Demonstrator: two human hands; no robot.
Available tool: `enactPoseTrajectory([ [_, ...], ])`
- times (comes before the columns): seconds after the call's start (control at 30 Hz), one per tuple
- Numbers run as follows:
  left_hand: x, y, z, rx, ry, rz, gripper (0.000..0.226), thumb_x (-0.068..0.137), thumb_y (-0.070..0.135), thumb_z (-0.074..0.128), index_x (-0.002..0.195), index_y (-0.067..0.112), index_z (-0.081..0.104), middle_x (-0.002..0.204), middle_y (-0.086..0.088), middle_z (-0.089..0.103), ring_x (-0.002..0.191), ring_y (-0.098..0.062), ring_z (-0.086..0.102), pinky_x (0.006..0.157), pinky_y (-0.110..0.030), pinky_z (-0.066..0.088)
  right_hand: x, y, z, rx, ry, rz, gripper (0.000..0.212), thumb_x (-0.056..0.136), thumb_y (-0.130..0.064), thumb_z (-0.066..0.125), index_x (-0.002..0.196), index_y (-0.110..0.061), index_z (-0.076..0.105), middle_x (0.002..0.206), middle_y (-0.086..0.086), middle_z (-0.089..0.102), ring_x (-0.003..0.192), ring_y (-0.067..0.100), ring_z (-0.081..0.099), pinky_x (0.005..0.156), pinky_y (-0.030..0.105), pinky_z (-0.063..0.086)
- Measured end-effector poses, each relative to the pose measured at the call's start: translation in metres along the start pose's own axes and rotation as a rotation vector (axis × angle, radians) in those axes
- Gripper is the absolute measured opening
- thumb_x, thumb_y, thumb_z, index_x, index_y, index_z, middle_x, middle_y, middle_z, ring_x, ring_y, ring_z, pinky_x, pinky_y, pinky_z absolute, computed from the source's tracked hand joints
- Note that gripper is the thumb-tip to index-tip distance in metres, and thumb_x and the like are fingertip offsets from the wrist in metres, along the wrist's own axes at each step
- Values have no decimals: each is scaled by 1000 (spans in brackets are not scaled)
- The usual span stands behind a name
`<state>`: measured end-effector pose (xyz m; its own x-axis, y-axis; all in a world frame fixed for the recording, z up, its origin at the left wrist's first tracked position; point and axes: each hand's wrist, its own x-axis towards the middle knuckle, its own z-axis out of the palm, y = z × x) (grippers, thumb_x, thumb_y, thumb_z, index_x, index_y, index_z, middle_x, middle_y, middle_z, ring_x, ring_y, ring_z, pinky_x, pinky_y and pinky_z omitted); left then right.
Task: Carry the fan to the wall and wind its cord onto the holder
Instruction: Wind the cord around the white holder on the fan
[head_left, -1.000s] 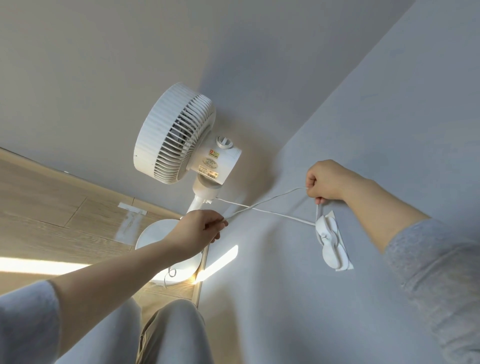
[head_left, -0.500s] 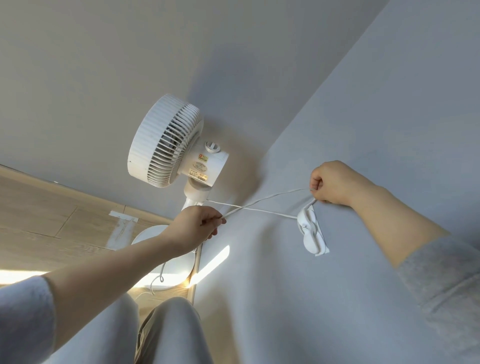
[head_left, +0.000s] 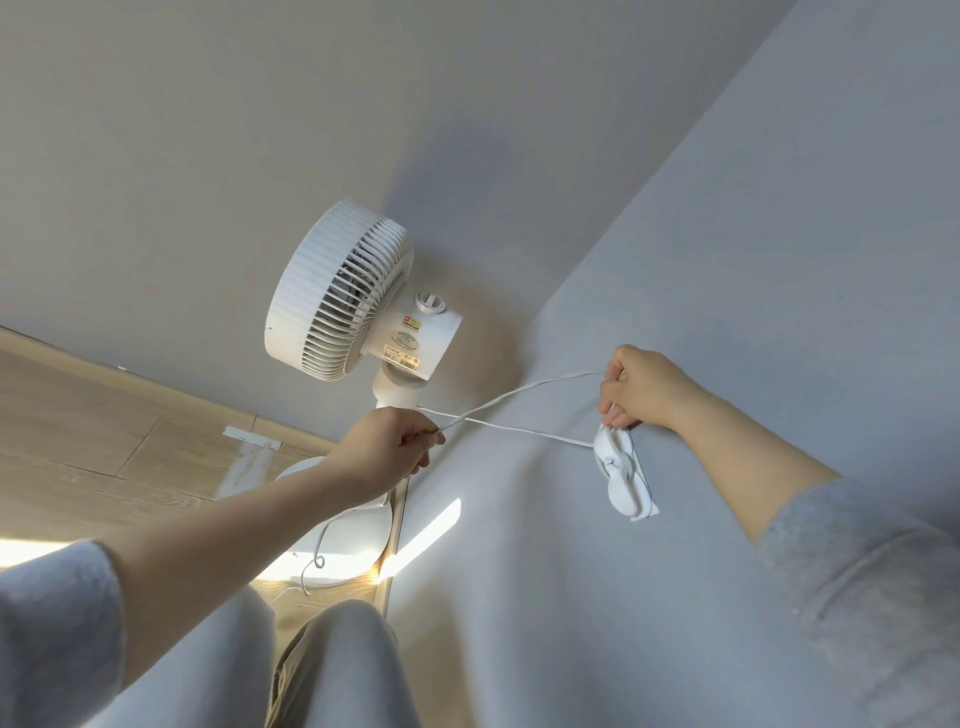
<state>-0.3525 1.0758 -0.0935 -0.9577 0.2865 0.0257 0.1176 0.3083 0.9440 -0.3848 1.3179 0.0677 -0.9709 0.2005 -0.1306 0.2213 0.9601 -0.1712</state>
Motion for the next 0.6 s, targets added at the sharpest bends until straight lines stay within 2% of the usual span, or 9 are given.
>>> enactPoseTrajectory([
  [0.07,4,-4,0,-2,9,-12,21,92,10,48,92,12,70,65,1,64,55,-12,57,64,-28,50,5,0,-1,-48,-72,-18,13,85,3,46,87,-8,51,87,19,69,81,35,71,79,42,59],
  [0.13,8,-7,0,-3,12,-21,21,92,10,48,91,12,70,66,0,65,55,-13,57,66,-31,52,9,1,-5,-243,-123,-70,17,77,5,57,84,-9,60,85,12,67,84,31,69,78,37,57],
  [0.23,12,-9,1,11,6,-21,22,92,9,48,91,13,70,66,-1,65,56,-13,57,68,-33,53,11,1,-9,-446,-141,-145,23,71,4,66,67,-17,60,75,2,64,76,24,64,68,31,52],
  [0.33,14,-10,1,6,2,-24,22,92,9,48,91,11,69,67,-2,65,56,-13,57,68,-32,52,13,-2,-7,-592,-108,-213,37,72,4,59,55,-26,47,74,0,58,76,23,58,53,24,38],
  [0.43,14,-8,2,4,-12,-22,22,92,9,48,92,11,69,68,-2,65,58,-14,57,69,-33,53,11,-3,-3,-675,-69,-252,39,76,6,47,55,-26,39,82,1,56,83,26,59,57,26,37],
  [0.5,12,-7,0,9,-18,-17,22,92,9,48,92,10,70,67,-1,64,58,-13,57,68,-33,52,8,-4,-5,-690,-54,-253,39,76,7,45,55,-26,39,81,2,55,82,26,57,61,27,38],
  [0.6,12,-5,-4,2,-13,-13,22,92,9,48,92,10,70,66,-1,64,57,-13,57,68,-32,52,4,-7,-16,-639,-25,-240,39,75,6,48,55,-26,42,74,-1,54,75,24,54,55,26,36],
])
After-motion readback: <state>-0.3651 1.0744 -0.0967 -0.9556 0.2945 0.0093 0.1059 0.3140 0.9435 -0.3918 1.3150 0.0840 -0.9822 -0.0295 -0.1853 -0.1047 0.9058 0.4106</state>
